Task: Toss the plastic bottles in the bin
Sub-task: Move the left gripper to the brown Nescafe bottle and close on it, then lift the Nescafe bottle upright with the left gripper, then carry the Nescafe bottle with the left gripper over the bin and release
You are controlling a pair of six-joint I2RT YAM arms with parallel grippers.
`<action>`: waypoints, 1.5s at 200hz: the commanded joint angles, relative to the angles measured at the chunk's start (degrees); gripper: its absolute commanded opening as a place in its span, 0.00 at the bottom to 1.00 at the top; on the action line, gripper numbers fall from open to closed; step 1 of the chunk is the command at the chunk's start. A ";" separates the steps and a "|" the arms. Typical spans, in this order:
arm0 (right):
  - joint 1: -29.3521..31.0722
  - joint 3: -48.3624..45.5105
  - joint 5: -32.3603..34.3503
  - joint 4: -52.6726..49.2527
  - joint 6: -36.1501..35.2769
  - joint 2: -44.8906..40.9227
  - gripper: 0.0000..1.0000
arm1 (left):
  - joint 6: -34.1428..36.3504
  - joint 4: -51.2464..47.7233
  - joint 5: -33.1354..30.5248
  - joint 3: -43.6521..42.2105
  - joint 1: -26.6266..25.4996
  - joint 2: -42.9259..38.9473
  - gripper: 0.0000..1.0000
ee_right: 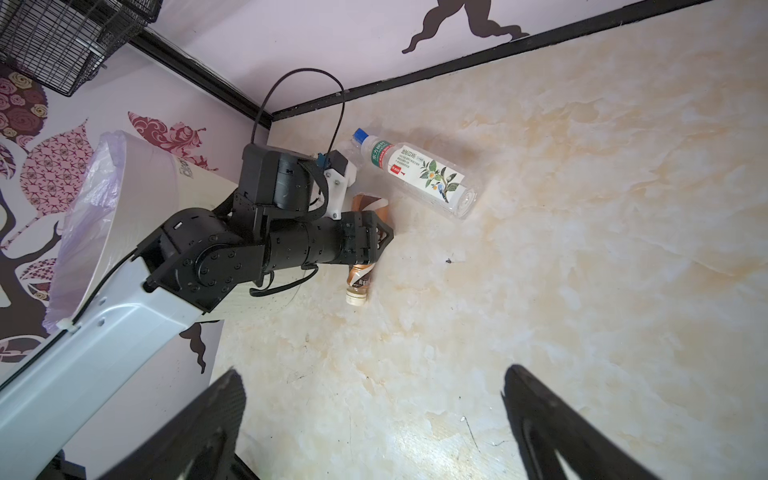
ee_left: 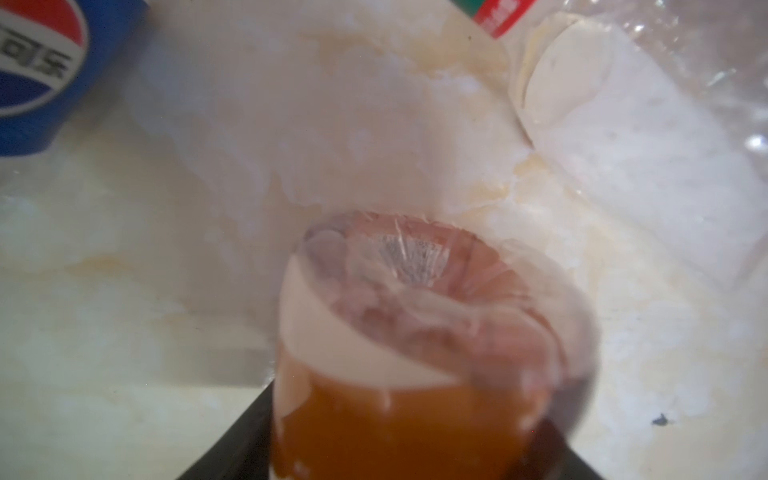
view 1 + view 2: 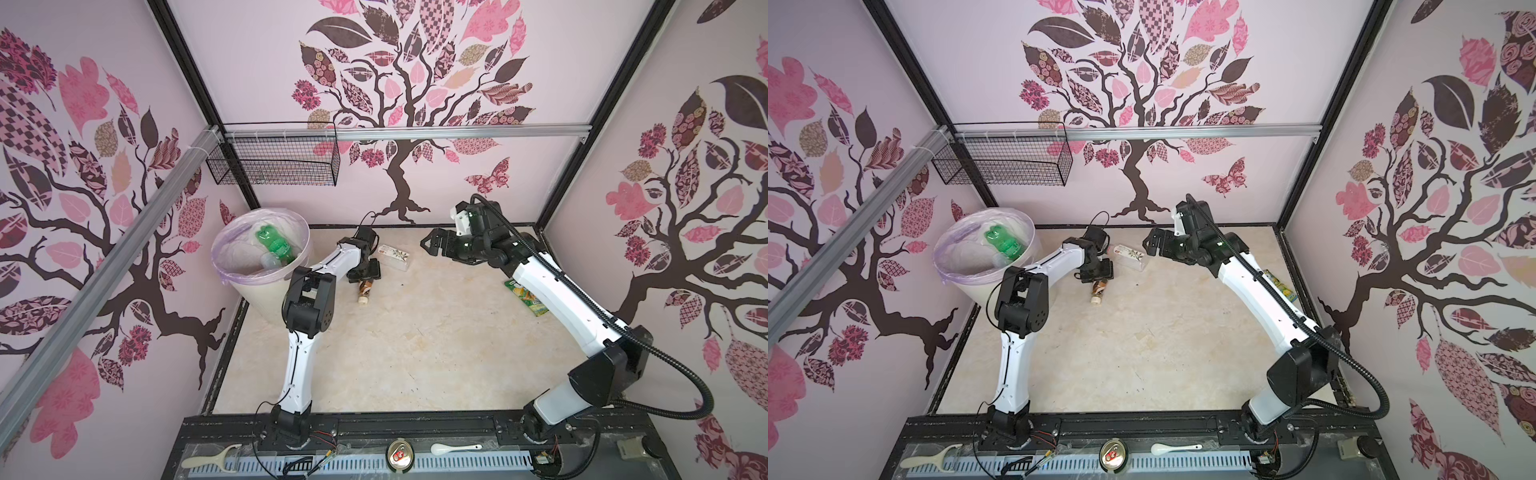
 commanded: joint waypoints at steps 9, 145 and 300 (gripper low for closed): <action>-0.27 0.85 -1.18 0.45 1.07 0.71 0.99 | -1.16 0.95 1.11 -1.63 -0.52 -3.45 0.65; -0.29 0.45 -5.31 1.97 4.19 -0.57 1.00 | -5.82 3.31 1.60 -6.42 -0.52 -18.63 0.57; 11.75 15.24 0.24 0.73 -0.98 2.54 1.00 | -5.43 -6.76 -8.09 19.59 6.63 -36.16 0.57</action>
